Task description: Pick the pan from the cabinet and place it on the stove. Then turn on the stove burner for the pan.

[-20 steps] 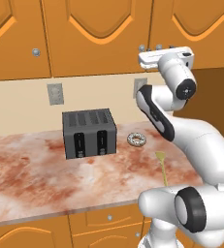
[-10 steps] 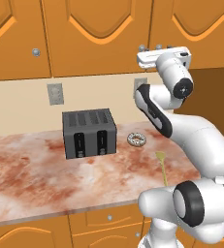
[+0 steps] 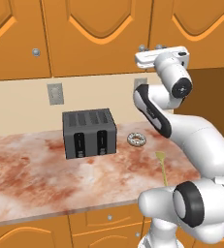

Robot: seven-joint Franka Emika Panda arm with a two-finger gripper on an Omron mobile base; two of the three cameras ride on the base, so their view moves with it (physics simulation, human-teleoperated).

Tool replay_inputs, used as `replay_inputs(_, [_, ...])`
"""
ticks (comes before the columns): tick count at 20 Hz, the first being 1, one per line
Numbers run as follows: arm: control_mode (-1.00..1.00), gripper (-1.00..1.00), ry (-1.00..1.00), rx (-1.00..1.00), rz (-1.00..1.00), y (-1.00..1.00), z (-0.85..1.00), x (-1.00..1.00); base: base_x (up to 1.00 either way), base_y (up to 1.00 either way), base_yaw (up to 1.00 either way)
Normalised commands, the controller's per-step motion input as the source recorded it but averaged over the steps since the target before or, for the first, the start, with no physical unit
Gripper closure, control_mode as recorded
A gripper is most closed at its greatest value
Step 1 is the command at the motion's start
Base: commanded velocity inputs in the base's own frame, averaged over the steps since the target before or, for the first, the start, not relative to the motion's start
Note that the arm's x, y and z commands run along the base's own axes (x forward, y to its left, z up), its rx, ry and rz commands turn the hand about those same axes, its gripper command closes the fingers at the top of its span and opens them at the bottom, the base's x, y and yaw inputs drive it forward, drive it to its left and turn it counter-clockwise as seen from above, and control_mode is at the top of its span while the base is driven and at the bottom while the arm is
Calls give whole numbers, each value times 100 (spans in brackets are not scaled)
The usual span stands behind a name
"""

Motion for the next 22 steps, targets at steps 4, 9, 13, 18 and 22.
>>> replay_inputs(4, [-100,100,0,0,0,5,14,1,0,0,0])
replay_inputs(9, [-100,100,-1,0,1,0,13,0,0,0,0])
replay_inputs(13, [-100,100,-6,0,6,-12,6,0,0,0,0])
replay_inputs(18, [-100,100,-9,0,11,-27,4,0,0,0,0])
replay_inputs(22, [-100,100,-5,0,11,-23,5,0,0,0,0])
